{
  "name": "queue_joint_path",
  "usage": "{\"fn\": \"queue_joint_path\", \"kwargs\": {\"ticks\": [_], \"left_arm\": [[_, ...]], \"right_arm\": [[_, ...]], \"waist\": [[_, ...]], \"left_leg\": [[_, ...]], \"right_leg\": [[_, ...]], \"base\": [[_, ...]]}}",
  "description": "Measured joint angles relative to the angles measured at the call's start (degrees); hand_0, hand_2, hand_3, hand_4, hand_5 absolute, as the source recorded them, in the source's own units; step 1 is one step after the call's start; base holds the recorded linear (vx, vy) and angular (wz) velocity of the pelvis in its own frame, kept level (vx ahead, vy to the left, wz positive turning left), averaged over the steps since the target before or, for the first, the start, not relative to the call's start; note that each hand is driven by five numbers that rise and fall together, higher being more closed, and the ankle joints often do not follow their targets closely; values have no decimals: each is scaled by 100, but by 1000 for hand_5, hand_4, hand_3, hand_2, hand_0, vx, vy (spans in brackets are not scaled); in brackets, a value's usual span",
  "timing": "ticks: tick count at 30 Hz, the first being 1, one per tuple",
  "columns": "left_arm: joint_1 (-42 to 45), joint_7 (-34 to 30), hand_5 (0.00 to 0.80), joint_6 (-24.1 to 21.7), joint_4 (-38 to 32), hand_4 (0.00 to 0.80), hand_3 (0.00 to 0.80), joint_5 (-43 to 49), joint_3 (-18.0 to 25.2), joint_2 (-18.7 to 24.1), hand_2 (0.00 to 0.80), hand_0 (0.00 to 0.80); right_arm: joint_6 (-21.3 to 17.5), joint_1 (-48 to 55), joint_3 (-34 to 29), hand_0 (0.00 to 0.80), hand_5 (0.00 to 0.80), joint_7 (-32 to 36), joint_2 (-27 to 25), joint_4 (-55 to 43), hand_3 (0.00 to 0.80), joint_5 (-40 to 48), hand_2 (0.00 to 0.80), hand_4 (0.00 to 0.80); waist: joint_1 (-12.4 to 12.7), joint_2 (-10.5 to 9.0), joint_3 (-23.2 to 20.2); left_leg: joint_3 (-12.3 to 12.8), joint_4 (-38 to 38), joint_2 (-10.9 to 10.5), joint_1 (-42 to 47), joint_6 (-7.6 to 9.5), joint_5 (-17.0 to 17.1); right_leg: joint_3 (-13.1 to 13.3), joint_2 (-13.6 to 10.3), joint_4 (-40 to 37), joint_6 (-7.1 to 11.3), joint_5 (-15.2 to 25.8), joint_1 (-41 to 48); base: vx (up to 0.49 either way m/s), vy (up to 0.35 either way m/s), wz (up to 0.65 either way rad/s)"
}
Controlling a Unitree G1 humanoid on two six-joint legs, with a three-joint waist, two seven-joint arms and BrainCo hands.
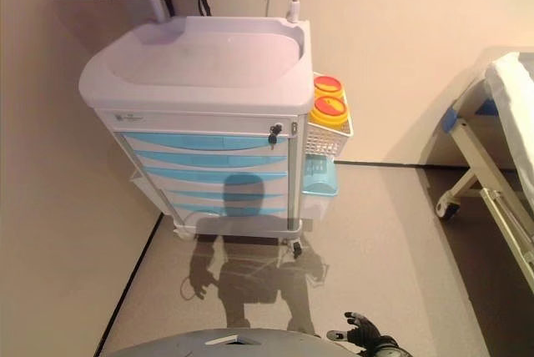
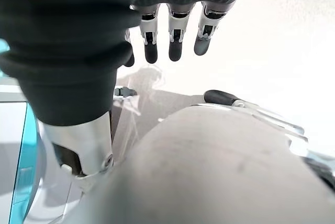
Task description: Open the drawer and pick up the medicine
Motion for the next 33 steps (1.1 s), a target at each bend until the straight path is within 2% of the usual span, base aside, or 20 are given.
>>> {"fn": "queue_joint_path", "kwargs": {"ticks": [9,19,23,25,30,33], "left_arm": [[8,-69,0,-93,34,0,0,-84,0,-4,0,0],[67,-15,0,-130,130,0,0,-387,221,-84,0,0],[41,126,0,-232,138,0,0,-637,219,-118,0,0],[-82,158,0,-365,213,0,0,-826,220,-124,0,0],[-497,31,0,-996,214,0,0,-1358,225,-83,0,0],[-1036,337,0,-1120,-82,0,0,-2026,502,-115,0,0]], "right_arm": [[4,1,0,0,0,4,-1,3,0,-114,0,0],[-2,8,-6,0,0,1,-3,38,0,-119,0,0],[-35,-55,5,0,0,-20,-14,49,0,-104,0,0],[-129,-202,44,0,0,-86,-17,65,0,-53,0,0],[-401,-952,133,0,0,-337,-48,72,0,307,0,0],[-429,-1317,233,0,0,-520,-58,-86,0,293,0,0]], "waist": [[4,28,-2],[15,4,40],[109,25,121],[125,7,305],[132,6,1332],[133,-68,1794]], "left_leg": [[-6,0,2,-7,-1,3],[0,0,1,-17,-4,1],[49,13,11,-267,-17,38],[45,82,5,-565,-8,99],[71,703,-43,-1631,52,136],[133,994,-112,-1913,71,41]], "right_leg": [[-12,0,0,-19,-12,-4],[-8,-2,2,-23,-15,-19],[8,-4,141,-24,-15,-360],[3,-18,306,-26,-11,-732],[27,-88,1032,-28,-5,-1849],[179,-142,1473,-25,-128,-2276]], "base": [[15,8,0],[75,37,0],[-84,20,-10],[-223,19,-8],[-158,43,-2],[-42,122,-14]]}}
